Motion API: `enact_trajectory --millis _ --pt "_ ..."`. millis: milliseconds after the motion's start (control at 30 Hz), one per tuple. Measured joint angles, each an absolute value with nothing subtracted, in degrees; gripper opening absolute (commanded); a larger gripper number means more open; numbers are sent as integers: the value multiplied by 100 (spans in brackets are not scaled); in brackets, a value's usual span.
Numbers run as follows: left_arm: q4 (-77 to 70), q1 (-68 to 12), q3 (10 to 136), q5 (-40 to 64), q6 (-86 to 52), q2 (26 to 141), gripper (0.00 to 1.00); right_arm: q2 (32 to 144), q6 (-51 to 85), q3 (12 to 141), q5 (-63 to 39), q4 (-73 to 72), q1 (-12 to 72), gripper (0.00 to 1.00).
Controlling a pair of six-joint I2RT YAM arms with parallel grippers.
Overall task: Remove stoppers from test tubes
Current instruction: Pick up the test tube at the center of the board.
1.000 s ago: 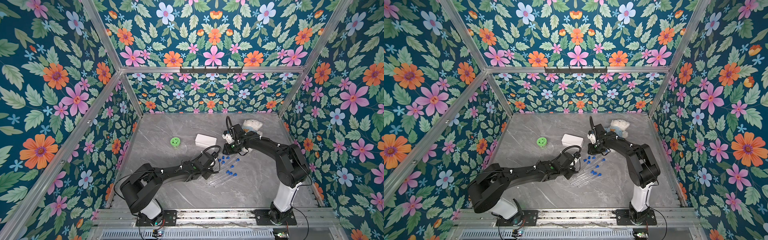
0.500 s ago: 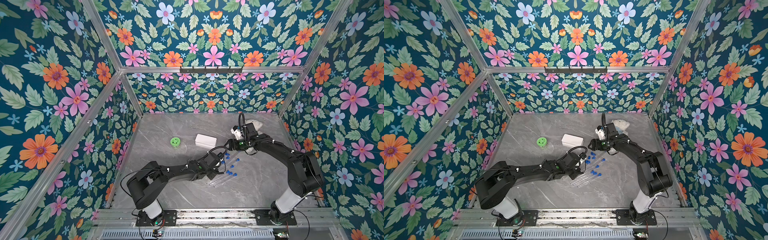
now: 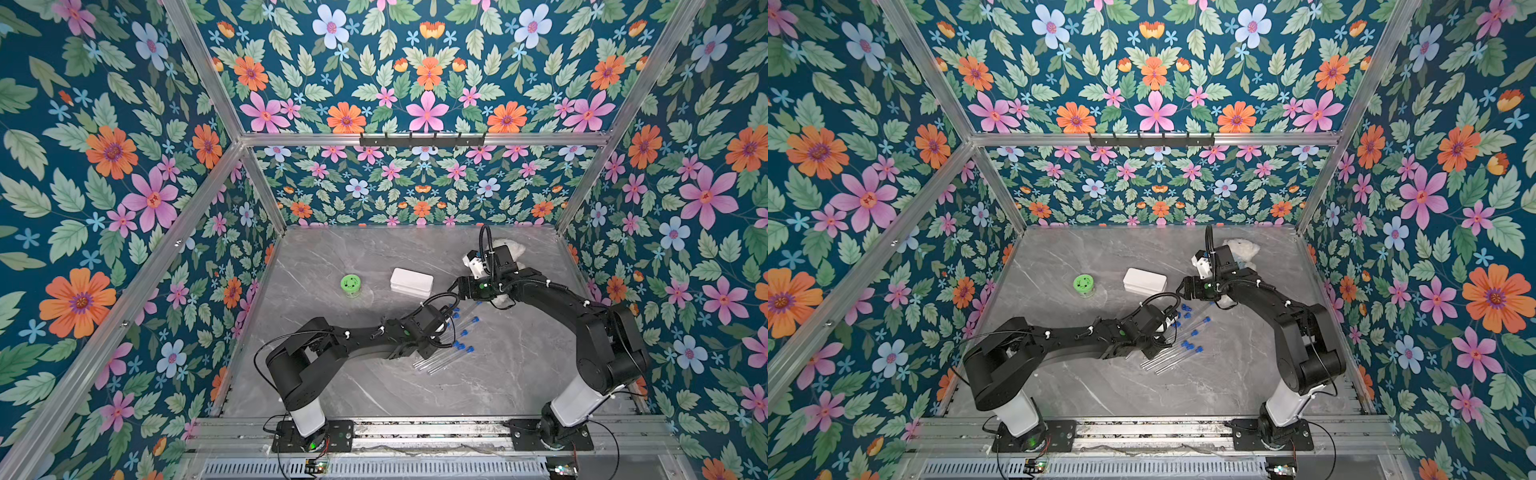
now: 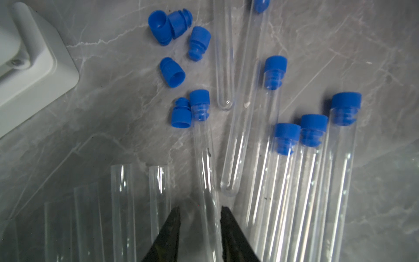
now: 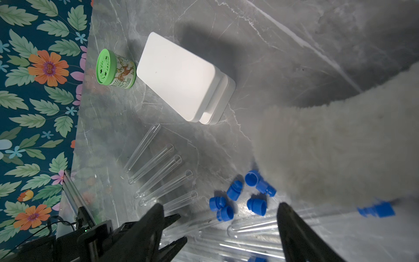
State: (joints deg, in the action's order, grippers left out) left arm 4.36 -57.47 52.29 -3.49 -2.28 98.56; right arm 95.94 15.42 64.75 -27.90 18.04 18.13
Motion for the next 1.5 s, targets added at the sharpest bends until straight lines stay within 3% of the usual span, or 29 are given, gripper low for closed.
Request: enact_trajectory --millis 1100,1500 --pt "460 -5763 5393 -349 -233 10239 30 9275 1651 6329 -2912 1643 1636 79" --pt "497 -5763 5384 -386 -226 10213 17 9218 1756 6254 -2867 1629 1579 80"
